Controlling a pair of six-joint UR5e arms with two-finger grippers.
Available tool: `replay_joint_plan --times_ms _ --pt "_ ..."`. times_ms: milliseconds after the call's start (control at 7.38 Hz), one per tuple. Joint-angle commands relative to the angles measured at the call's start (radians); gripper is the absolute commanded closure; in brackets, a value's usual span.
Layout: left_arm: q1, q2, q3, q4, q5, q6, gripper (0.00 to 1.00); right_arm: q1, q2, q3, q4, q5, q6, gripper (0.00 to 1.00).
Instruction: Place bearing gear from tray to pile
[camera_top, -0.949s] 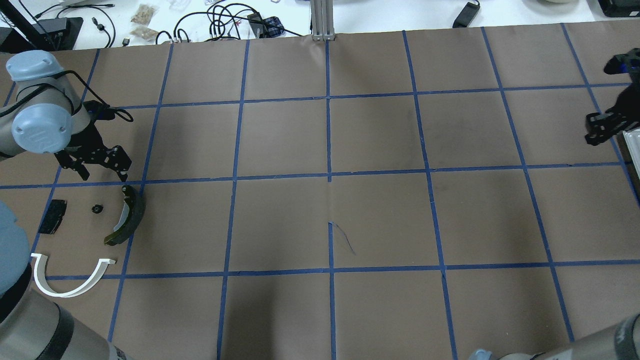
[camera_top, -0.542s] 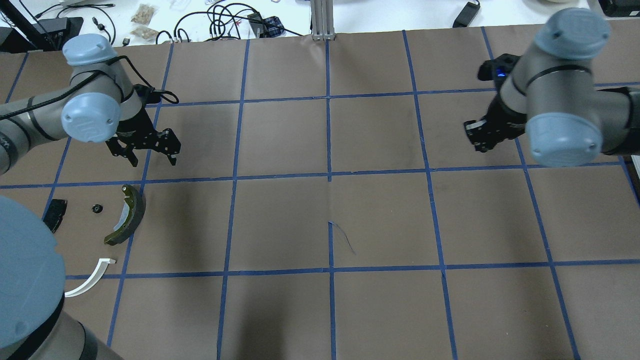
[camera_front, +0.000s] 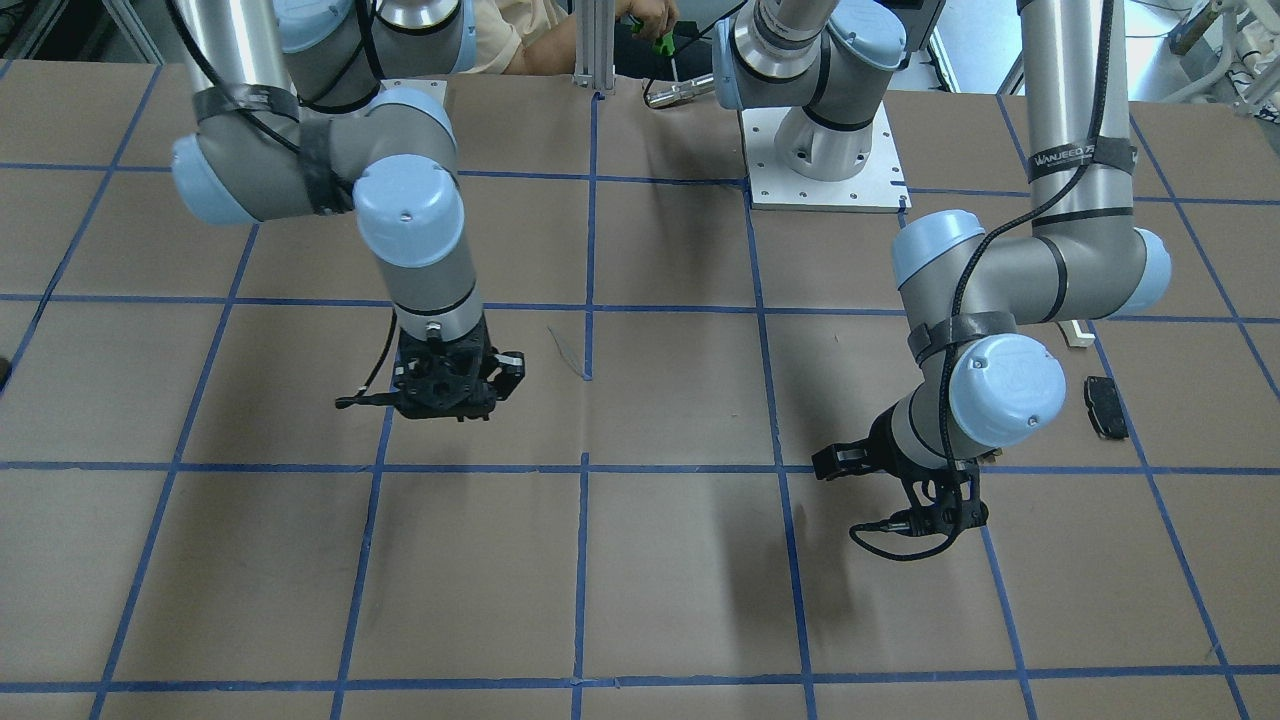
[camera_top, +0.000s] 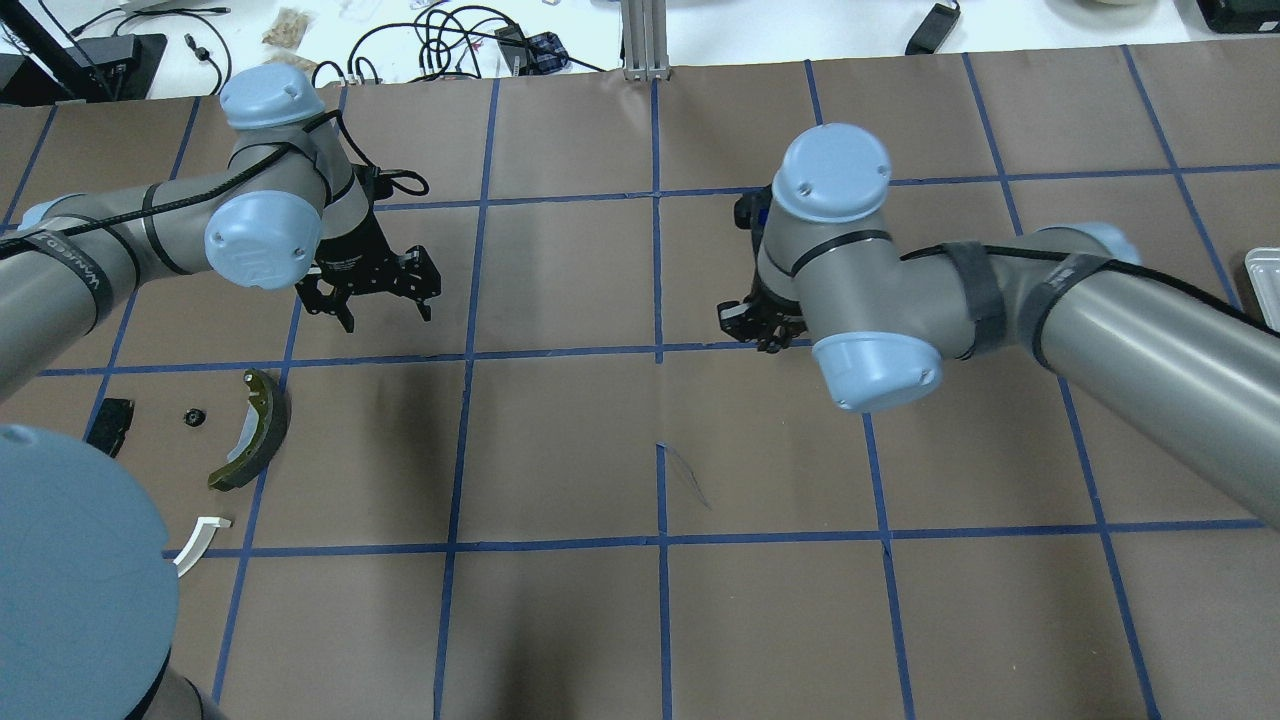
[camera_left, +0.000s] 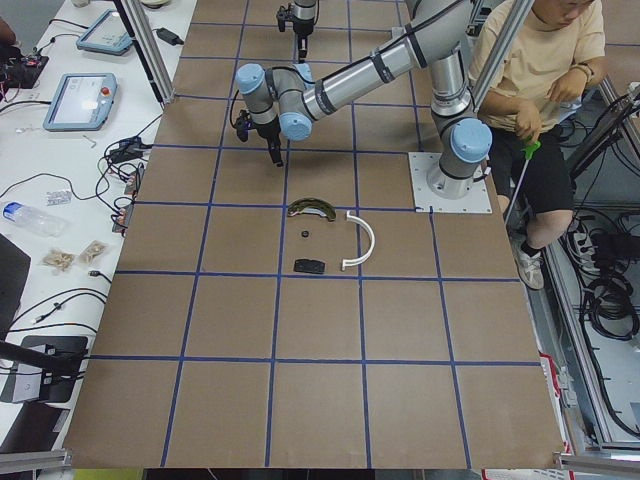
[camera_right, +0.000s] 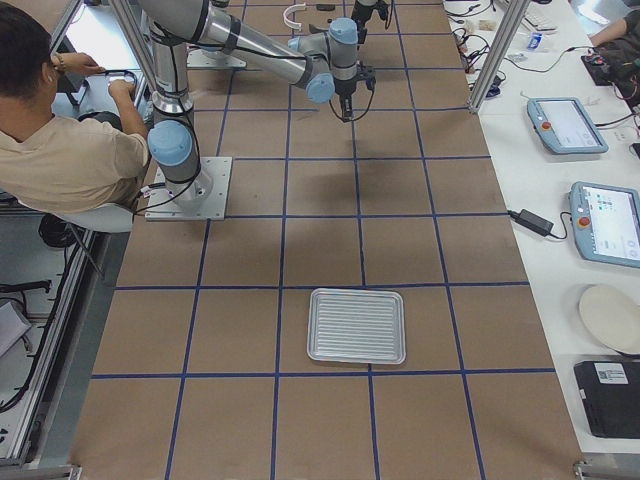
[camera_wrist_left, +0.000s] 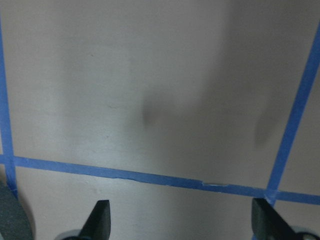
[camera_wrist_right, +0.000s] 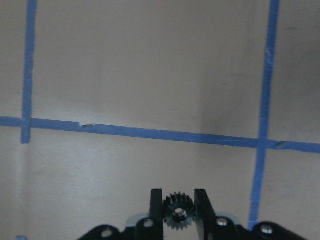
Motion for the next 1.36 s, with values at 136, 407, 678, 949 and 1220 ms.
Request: replay_joint_plan --times_ms 136,407,678,949,1220 --pt "-0.007 0.003 -0.003 0.001 -0.002 -0.006 0.00 0.134 0.102 -0.020 -0.109 0.002 0.192 0.88" --pt "-0.015 0.016 -0.008 -0.007 -0.005 0.000 0.00 0.202 0.147 -0.061 -0.161 0.002 0.299 0.88" --pt "-0.028 0.021 -0.021 -0.013 -0.040 -0.008 0.00 0.238 0.178 -0.083 -0.161 0.005 0.371 0.84" --pt "-0.032 0.015 -0.022 0.001 -0.045 -0.003 0.00 0.226 0.172 -0.100 -0.159 0.005 0.345 0.00" --pt "-0.036 0.015 -0.018 0.002 -0.045 0.003 0.00 0.150 0.132 -0.138 -0.105 -0.001 0.225 0.00"
